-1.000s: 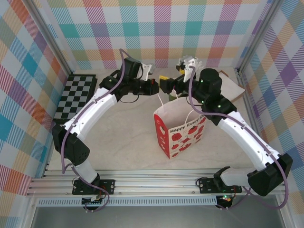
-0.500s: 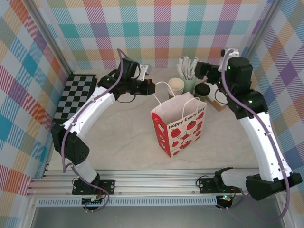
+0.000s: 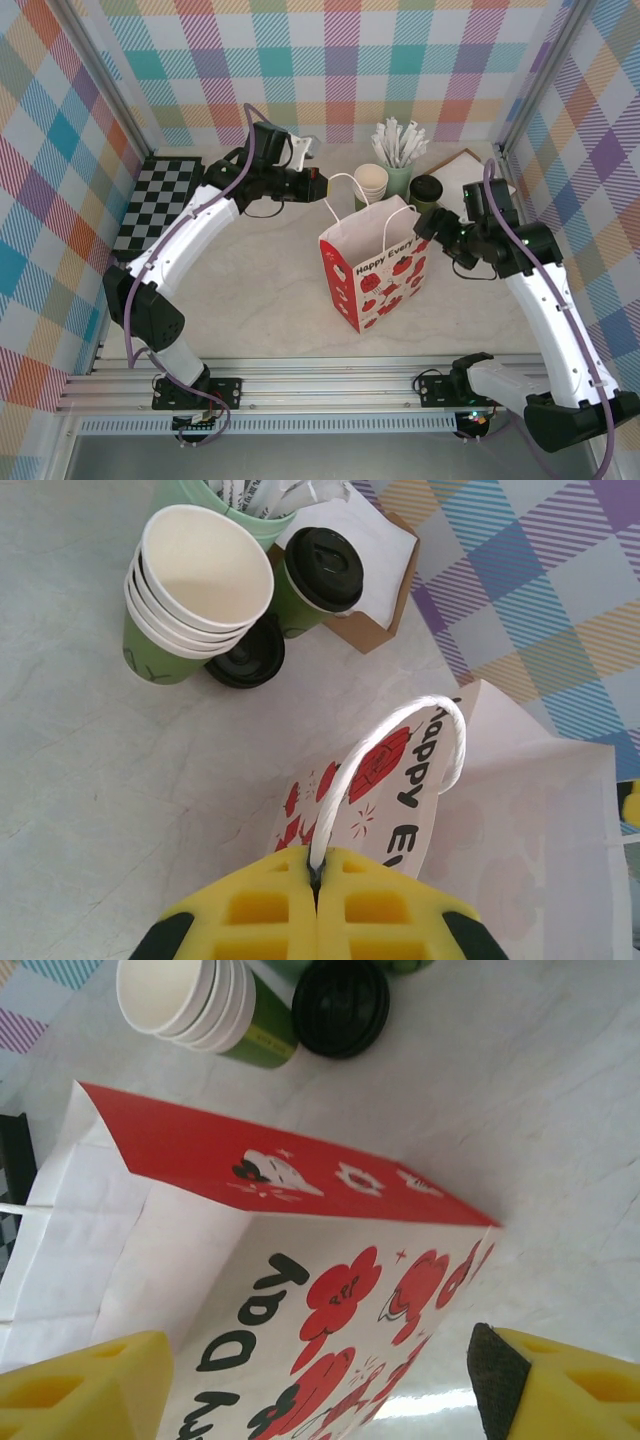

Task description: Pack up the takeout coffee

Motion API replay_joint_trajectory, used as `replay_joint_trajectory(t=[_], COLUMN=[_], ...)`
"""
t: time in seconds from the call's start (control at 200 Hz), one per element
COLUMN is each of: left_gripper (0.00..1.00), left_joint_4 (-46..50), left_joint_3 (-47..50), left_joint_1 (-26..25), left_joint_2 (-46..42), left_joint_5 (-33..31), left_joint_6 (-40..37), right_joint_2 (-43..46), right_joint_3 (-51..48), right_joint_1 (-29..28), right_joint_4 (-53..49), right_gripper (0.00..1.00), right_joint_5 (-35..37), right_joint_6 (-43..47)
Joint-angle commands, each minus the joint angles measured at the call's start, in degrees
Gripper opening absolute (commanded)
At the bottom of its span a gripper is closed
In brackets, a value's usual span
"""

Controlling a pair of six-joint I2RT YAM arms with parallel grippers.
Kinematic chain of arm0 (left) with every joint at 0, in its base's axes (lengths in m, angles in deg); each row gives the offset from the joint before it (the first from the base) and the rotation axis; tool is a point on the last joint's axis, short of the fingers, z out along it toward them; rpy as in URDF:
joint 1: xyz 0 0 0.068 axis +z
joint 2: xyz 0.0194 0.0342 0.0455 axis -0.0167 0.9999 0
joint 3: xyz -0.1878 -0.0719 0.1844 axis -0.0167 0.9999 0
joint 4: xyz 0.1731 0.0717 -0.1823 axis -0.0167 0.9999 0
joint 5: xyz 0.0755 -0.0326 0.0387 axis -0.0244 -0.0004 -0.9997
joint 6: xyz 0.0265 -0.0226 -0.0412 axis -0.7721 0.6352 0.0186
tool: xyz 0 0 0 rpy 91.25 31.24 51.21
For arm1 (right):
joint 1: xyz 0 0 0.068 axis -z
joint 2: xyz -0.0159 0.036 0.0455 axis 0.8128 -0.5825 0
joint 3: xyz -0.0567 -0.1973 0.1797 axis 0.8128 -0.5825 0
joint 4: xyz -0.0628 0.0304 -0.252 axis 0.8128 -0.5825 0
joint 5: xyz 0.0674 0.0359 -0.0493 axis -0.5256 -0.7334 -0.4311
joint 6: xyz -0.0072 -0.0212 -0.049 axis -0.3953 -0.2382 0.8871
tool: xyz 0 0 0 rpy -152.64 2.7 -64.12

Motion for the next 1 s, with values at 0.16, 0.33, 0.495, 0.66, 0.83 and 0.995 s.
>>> replay_joint_trajectory(t=[0.16,0.33,0.495,0.66,0.83,0.995], left_gripper=[0.00,0.00,0.00,0.00,0.00,0.00], left_joint_4=[-1.9,0.3,1.7,3.5,5.6,5.6], left_joint_3=[0.2,-4.3,-7.5,-10.2,-13.8,-14.9], left_joint_1=[0.4,0.4,0.4,0.4,0.4,0.4], left_joint_2=[-2.4,-1.4,0.1,2.4,4.8,5.3], left_joint_5=[3.4,2.0,1.6,1.2,2.8,3.9], left_joint_6=[-0.7,-1.3,-1.6,-1.7,-2.2,-2.3], right_joint_2=[-5.3,-5.1,-5.1,-6.2,-8.1,-8.4], right_joint_3=[0.8,-0.6,-1.3,-0.8,0.7,1.3], right_joint_1=[0.1,0.0,-1.0,-3.4,-6.1,-7.0], right_joint_4=[2.4,1.9,0.1,-1.9,-2.8,-2.9], right_gripper=[0.72,0.59,0.54,0.52,0.42,0.42], right_joint_5=[-9.2,-12.3,-15.1,-15.3,-13.9,-12.9], right_joint_6=[-4.1,-0.3,3.4,6.0,8.1,8.3])
